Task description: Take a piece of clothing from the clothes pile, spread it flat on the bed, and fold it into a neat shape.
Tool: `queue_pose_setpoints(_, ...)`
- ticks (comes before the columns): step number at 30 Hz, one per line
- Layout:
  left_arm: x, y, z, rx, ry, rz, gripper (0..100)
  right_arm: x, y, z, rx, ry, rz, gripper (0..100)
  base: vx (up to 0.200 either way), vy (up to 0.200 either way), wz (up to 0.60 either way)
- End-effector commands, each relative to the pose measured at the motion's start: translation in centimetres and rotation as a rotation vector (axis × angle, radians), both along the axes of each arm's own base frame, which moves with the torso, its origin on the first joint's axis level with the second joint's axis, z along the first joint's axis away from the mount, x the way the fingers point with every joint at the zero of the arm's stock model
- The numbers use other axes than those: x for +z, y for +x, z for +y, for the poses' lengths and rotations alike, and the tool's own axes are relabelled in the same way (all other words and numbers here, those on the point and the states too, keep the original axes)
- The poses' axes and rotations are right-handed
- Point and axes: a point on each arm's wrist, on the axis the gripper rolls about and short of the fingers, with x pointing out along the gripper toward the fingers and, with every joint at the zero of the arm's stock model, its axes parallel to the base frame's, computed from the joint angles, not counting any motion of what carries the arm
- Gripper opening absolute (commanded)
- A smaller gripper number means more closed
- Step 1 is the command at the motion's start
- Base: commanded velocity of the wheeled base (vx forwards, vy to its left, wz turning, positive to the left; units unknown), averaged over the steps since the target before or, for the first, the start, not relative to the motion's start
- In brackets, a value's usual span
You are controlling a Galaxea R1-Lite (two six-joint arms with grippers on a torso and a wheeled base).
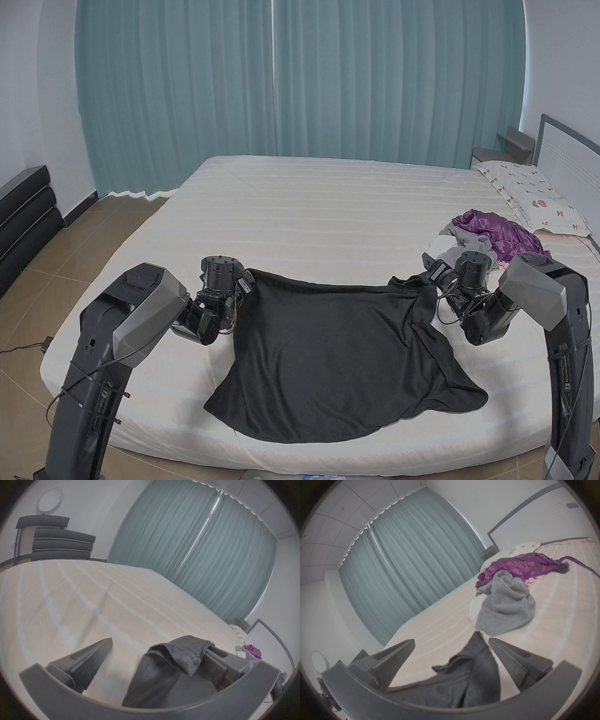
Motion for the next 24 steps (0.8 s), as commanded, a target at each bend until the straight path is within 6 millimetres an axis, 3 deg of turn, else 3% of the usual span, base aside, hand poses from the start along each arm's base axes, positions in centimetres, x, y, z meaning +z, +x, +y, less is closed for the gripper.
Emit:
queue_pose_setpoints(1,2.1,-1.3,1.5,-0.043,-0.021,0.065,100,1.8,-2.9,-0.7,0.061,0.037,0.046,100,0.000,0.000,0.00)
queue_pose_setpoints(7,4.9,-3.7,1.8,-0.149,-0.124,0.098,100,3.7,-6.6,-1.1,0.146,0.149,0.104,100,0.000,0.000,0.00)
queue_pose_setpoints(14,7.0,-7.0,3.1,-0.255,-0.183,0.156,100,3.7,-10.4,-1.5,0.231,0.178,0.134,100,0.000,0.000,0.00)
queue_pose_setpoints(16,7.1,-7.3,3.1,-0.260,-0.185,0.160,100,3.7,-10.6,-1.5,0.233,0.179,0.131,100,0.000,0.000,0.00)
queue_pose_setpoints(17,7.3,-8.8,3.7,-0.279,-0.197,0.191,100,3.8,-11.6,-1.6,0.247,0.182,0.128,100,0.000,0.000,0.00)
queue_pose_setpoints(24,9.1,-14.1,4.6,-0.258,-0.257,0.254,100,3.9,-15.4,-1.9,0.261,0.185,0.177,100,0.000,0.000,0.00)
